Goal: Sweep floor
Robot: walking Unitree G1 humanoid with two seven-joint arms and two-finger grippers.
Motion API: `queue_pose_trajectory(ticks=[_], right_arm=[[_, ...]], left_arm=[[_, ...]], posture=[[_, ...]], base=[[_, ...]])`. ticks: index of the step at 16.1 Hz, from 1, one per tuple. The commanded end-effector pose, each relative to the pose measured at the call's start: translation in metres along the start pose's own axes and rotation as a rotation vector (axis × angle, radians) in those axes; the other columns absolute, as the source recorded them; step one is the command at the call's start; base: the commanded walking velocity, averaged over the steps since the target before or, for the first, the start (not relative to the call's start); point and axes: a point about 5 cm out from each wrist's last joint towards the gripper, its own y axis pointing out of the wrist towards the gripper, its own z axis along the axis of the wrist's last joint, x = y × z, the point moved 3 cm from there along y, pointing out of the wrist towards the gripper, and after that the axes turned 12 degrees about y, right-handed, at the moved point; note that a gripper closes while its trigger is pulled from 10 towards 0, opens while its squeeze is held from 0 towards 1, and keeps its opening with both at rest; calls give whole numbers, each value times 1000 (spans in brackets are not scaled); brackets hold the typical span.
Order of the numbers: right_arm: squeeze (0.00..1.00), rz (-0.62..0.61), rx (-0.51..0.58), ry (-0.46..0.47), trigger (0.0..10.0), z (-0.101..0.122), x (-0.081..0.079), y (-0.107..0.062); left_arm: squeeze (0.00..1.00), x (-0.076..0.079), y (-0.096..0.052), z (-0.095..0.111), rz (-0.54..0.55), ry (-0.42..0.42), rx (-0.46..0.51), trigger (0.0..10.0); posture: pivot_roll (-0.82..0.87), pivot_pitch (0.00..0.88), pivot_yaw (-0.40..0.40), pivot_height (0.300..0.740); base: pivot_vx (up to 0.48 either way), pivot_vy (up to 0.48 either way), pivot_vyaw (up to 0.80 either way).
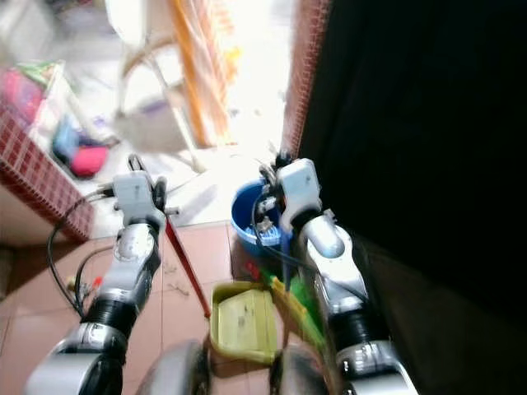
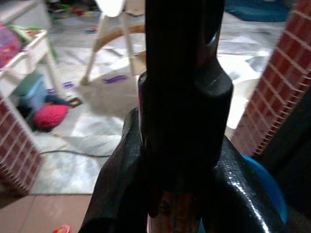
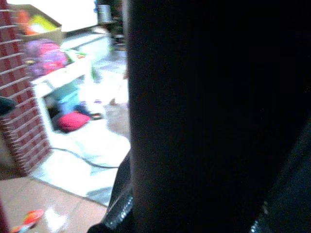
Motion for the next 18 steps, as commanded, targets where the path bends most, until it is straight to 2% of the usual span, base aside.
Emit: queue_pose_trajectory(ticks=[1,8,11,13,14,16,18], right_arm=[[0,-10,-7,-23,10000,-1,0,1],[0,-40,-2,-48,10000,-2,2,5],[0,-48,-10,-59,10000,-3,2,6],[0,-48,-21,-94,10000,-4,3,6],[0,-37,-7,-124,10000,-1,2,6],[0,-32,71,-190,10000,16,3,6],[0,5,111,-201,10000,28,-3,8]], left_arm=[[0,-2,-2,-12,-32,78,-43,10000],[0,3,3,-4,-69,88,-22,10000],[0,4,3,2,-72,90,10,10000],[0,1,3,6,-45,90,20,10000],[0,-8,3,13,22,96,52,10000],[0,-18,2,24,94,73,96,10000],[0,-23,2,33,126,67,128,10000]], posture=[[-42,112,11,740],[-37,102,16,740],[-37,104,18,740],[-37,110,19,740],[-37,110,19,740],[-38,116,13,740],[-36,116,11,740]], base=[[0,480,0],[0,480,0],[0,106,0],[0,0,0],[0,0,0],[0,0,0],[0,0,0]])
